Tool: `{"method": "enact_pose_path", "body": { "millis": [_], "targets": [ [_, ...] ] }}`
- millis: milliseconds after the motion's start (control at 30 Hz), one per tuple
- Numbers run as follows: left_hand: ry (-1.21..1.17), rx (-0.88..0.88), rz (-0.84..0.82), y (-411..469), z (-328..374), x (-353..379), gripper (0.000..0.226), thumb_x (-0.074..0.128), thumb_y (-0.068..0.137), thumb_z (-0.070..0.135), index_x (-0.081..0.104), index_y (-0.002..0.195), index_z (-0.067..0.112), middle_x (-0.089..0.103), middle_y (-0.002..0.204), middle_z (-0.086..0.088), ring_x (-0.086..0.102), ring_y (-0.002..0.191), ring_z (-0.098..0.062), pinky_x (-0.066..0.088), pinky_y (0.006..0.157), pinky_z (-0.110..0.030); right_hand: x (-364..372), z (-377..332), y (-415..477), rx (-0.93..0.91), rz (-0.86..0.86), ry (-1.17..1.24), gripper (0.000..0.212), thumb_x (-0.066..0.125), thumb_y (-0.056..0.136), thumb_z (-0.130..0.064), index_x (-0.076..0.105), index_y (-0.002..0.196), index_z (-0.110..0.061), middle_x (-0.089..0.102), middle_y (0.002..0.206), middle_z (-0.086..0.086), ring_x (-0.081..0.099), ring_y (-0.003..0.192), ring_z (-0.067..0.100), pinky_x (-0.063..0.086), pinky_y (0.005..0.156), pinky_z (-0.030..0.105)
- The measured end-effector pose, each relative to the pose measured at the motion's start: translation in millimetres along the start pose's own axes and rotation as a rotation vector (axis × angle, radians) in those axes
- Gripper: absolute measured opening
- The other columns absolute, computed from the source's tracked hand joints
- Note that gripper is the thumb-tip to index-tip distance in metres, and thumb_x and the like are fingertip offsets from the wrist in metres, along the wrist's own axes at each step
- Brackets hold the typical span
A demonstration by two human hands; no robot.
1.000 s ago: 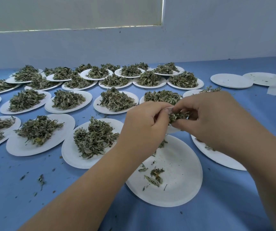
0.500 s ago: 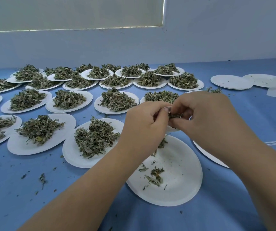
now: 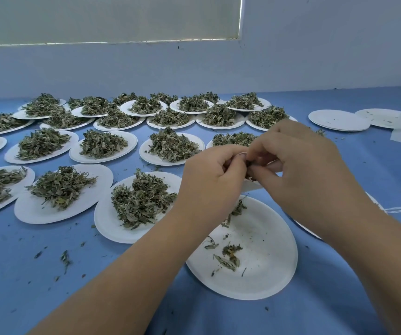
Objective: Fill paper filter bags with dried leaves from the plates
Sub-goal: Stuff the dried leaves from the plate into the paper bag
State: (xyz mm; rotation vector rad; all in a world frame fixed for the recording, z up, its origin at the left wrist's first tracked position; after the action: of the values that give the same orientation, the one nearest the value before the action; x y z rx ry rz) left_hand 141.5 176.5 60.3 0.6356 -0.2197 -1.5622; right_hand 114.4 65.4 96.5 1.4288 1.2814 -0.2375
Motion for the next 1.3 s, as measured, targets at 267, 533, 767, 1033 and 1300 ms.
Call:
{"method": "enact_pose_path", "body": {
  "millis": [267, 533, 767, 1033, 1300],
  "targets": [
    [-0.056, -0.068, 0.033, 0.5, -3.9, -5.3, 0.025, 0.053, 0.095, 0.007, 0.076, 0.092, 0.016, 0.072, 0.079, 0.001, 0.065, 0.076, -0.013, 0.052, 0.064, -0.022, -0.5, 4.6, 0.2, 0.026, -0.046, 0.113, 0.015, 0.067, 0.083, -0.007, 0.071, 0.083, -0.021, 0.067, 0.079, -0.013, 0.063, 0.076, 0.007, 0.047, 0.071, 0.017],
    [-0.124, -0.121, 0.124, 1.0, -7.6, -16.9, 0.025, 0.054, 0.097, 0.017, 0.074, 0.088, 0.030, 0.069, 0.083, -0.013, 0.061, 0.077, -0.037, 0.054, 0.065, -0.054, -5.8, 3.0, -0.2, -0.114, -0.056, 0.095, 0.041, 0.051, 0.075, 0.005, 0.078, 0.093, -0.020, 0.067, 0.102, -0.019, 0.059, 0.093, -0.008, 0.045, 0.073, 0.010],
    [-0.092, -0.041, 0.052, -0.8, 0.2, -8.9, 0.029, 0.054, 0.095, 0.006, 0.073, 0.086, 0.026, 0.069, 0.071, 0.016, 0.062, 0.063, 0.002, 0.048, 0.057, -0.012, 30.4, 5.1, -2.8, -0.103, -0.311, -0.168, 0.026, 0.043, 0.076, -0.005, 0.067, 0.080, -0.014, 0.069, 0.099, -0.007, 0.061, 0.084, 0.023, 0.051, 0.062, 0.039],
    [-0.100, -0.075, 0.137, 4.2, -7.6, -26.6, 0.024, 0.053, 0.097, 0.014, 0.074, 0.091, 0.024, 0.059, 0.055, 0.015, 0.048, 0.050, 0.001, 0.038, 0.052, -0.012, -8.0, -2.4, 1.4, -0.117, -0.020, 0.196, 0.037, 0.045, 0.071, -0.001, 0.074, 0.081, -0.021, 0.068, 0.081, -0.015, 0.059, 0.075, 0.008, 0.039, 0.062, 0.010],
    [-0.177, -0.088, 0.257, 8.9, -16.0, -47.7, 0.022, 0.052, 0.097, 0.014, 0.073, 0.096, 0.019, 0.049, 0.046, 0.020, 0.044, 0.043, 0.001, 0.032, 0.046, -0.009, -0.4, 11.9, -2.7, -0.022, -0.191, 0.300, 0.027, 0.056, 0.078, -0.011, 0.070, 0.071, -0.032, 0.061, 0.066, -0.017, 0.056, 0.060, 0.007, 0.038, 0.051, 0.010]
  ]
}}
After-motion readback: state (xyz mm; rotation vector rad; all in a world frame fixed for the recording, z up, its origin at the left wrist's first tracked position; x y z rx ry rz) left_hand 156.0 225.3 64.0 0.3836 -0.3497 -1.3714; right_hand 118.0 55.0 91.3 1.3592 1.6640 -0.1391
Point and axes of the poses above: each hand's wrist, its own y-axis towards the middle knuckle, its own x-axis out of the palm, z = x × y, the point moved 7 cm from there along y, towards the middle knuckle
